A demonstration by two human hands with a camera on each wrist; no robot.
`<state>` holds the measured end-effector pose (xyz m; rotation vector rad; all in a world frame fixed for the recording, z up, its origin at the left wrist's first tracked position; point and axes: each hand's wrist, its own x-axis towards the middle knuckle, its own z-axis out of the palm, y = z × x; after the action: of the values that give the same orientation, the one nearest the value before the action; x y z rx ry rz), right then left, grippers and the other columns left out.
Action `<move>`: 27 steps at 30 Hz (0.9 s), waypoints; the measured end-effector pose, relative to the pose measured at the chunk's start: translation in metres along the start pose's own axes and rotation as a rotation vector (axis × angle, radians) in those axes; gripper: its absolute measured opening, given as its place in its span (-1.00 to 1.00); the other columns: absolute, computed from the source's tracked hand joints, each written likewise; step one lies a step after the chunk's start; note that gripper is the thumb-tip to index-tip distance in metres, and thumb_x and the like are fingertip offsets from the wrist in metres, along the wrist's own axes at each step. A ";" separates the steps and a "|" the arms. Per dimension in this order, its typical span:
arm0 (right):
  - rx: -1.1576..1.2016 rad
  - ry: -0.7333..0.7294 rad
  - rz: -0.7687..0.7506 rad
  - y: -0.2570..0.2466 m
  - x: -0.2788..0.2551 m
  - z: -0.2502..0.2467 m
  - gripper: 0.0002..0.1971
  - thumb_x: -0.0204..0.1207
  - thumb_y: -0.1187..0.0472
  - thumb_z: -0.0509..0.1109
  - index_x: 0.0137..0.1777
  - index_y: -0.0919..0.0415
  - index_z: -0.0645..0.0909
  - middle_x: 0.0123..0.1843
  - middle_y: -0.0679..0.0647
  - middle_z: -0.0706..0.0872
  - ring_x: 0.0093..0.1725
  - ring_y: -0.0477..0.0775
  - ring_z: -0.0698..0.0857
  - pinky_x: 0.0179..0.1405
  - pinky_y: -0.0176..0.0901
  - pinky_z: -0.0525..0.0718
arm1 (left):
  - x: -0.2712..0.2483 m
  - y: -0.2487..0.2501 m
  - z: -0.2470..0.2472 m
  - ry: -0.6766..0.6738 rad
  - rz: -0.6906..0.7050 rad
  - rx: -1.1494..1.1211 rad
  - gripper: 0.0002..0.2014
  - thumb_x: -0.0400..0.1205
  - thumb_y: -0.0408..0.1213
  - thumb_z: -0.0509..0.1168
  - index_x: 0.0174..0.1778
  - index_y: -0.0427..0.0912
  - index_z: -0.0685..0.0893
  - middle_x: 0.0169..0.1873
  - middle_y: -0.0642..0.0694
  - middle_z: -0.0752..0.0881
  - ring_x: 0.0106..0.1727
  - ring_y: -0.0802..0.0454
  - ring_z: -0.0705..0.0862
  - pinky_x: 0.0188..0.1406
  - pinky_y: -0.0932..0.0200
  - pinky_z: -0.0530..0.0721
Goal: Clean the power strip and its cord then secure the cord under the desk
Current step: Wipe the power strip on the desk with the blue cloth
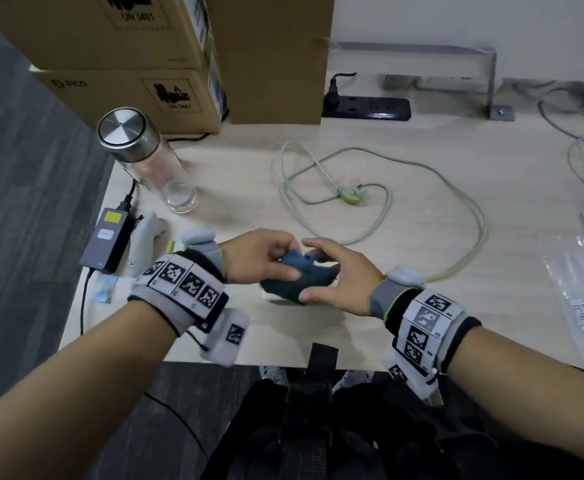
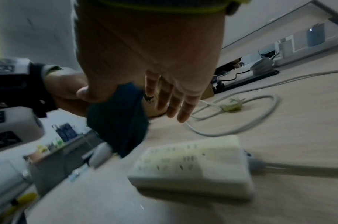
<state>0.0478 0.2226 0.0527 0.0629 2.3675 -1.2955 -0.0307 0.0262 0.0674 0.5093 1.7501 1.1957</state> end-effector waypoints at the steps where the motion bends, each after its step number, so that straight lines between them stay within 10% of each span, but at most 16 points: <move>1: 0.094 0.001 0.018 -0.002 0.000 -0.003 -0.35 0.29 0.03 0.64 0.38 -0.08 0.50 0.14 -0.11 0.69 0.09 -0.09 0.67 0.10 -0.20 0.65 | 0.007 0.006 0.004 0.031 0.022 -0.125 -0.84 0.55 -0.51 0.39 -0.10 -0.18 0.58 -0.30 0.03 0.77 -0.25 0.17 0.68 -0.20 0.34 0.61; 4: 0.246 0.083 0.103 0.004 -0.001 -0.014 -0.76 0.46 0.18 0.52 0.10 0.21 0.66 -0.08 0.14 0.77 -0.12 0.10 0.70 -0.09 -0.02 0.68 | 0.020 0.007 0.009 0.263 0.014 -0.337 -0.92 0.62 -0.45 0.30 -0.14 -0.19 0.60 -0.42 0.01 0.76 -0.43 0.15 0.66 -0.41 0.31 0.62; 9: 0.162 0.219 0.213 0.030 -0.005 -0.043 -0.70 0.56 0.30 0.37 0.29 0.19 0.56 0.06 0.26 0.70 0.08 0.33 0.67 -0.05 0.04 0.64 | 0.023 -0.037 0.009 0.651 -0.171 -0.022 -0.92 0.58 -0.22 0.40 -0.07 -0.07 0.64 -0.15 -0.03 0.73 -0.26 0.02 0.66 -0.26 0.14 0.64; 15: -0.194 0.441 0.096 0.062 -0.007 -0.048 -0.68 0.61 0.22 0.28 0.36 0.03 0.51 0.15 0.04 0.68 0.10 0.16 0.64 0.02 -0.13 0.54 | 0.015 -0.087 0.019 0.342 -0.216 0.781 0.04 0.27 0.20 0.53 0.60 0.09 0.14 0.54 0.01 0.30 0.48 -0.07 0.36 0.44 -0.05 0.40; 19: -0.580 -0.007 -0.040 0.097 -0.020 -0.004 -0.37 0.58 -0.15 0.16 0.58 0.16 0.35 0.64 0.13 0.30 0.62 0.21 0.26 0.59 -0.02 0.18 | 0.017 -0.107 0.023 0.321 -0.235 0.827 0.08 0.24 0.25 0.52 0.60 0.04 0.12 0.53 0.02 0.31 0.42 -0.07 0.39 0.40 -0.07 0.42; 27: -0.909 -0.076 -0.283 0.119 -0.008 0.023 -0.35 0.56 -0.10 0.03 0.60 0.21 0.18 0.63 0.22 0.30 0.62 0.25 0.11 0.59 0.17 0.12 | 0.018 -0.121 0.014 0.336 -0.166 0.830 -0.06 0.22 0.37 0.43 0.50 0.13 0.31 0.35 0.15 0.46 0.21 0.04 0.47 0.18 0.04 0.46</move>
<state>0.0924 0.2718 -0.0488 -0.5949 2.7236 -0.2044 -0.0084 -0.0067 -0.0488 0.6397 2.5134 0.4017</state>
